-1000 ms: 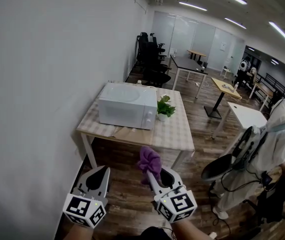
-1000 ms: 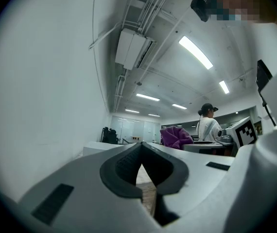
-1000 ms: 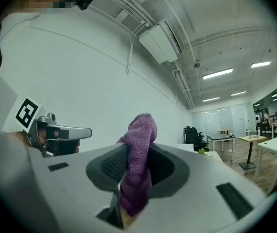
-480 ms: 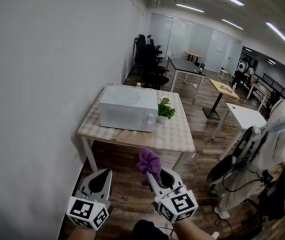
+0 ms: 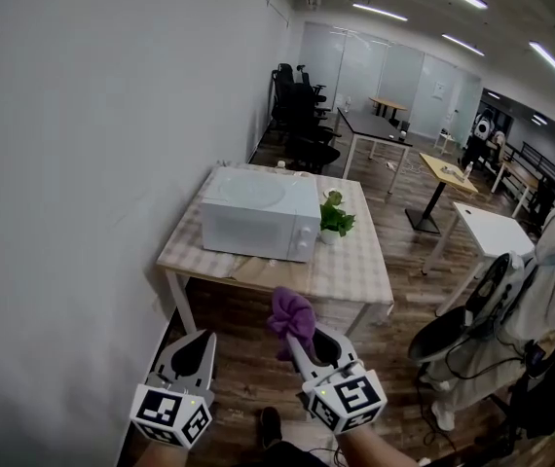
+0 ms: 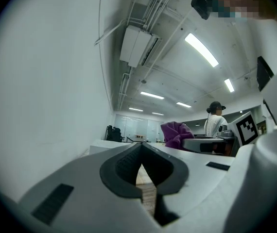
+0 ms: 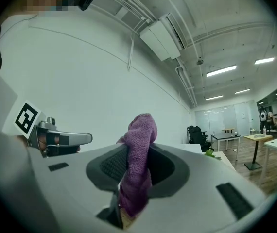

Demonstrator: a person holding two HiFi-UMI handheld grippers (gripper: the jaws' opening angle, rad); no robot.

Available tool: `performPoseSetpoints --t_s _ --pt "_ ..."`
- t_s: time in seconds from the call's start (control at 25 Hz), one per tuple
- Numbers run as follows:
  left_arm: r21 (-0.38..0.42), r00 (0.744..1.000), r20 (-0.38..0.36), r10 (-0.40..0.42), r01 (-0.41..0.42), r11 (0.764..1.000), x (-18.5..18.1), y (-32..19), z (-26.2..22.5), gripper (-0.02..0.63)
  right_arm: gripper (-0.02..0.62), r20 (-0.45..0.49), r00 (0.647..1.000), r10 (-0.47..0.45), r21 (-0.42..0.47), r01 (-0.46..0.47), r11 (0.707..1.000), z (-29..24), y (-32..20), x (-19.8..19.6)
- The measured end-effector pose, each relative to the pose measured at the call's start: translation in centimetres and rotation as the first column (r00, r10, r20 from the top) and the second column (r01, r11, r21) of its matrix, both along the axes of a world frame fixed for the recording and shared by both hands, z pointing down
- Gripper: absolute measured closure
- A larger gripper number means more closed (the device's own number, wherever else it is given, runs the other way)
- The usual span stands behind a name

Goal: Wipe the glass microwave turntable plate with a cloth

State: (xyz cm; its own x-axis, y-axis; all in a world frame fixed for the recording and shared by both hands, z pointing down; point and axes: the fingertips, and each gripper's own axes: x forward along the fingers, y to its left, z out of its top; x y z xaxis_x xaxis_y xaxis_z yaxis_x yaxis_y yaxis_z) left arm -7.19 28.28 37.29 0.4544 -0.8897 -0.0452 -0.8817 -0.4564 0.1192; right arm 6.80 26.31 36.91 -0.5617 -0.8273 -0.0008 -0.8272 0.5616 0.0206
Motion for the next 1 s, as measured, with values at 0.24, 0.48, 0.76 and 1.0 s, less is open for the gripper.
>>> performPoseSetpoints --t_s 0.24,0.48,0.76,1.0 --pt "0.001 1.0 0.006 -0.023 0.023 1.0 -0.3 -4.0 0.1 0.598 0.488 0.015 0.999 -0.03 0.002 0.03 1.0 0.4 -4.3 -0.4" --pt "-0.001 0.999 0.018 -0.027 0.027 1.0 0.9 -8.3 -1.5 0.598 0.488 0.018 0.999 -0.042 0.0 0.042 0.999 -1.1 -8.9 0.5" --pt "-0.02 0.999 0.023 -0.032 0.033 0.999 1.5 -14.4 -1.6 0.598 0.488 0.028 0.999 -0.046 -0.024 0.047 0.999 -1.0 -14.9 1.4" --pt "-0.028 0.998 0.033 -0.047 0.048 0.998 3.0 -19.8 -1.3 0.598 0.488 0.033 0.998 -0.062 -0.033 0.063 0.997 -0.7 -20.4 3.0"
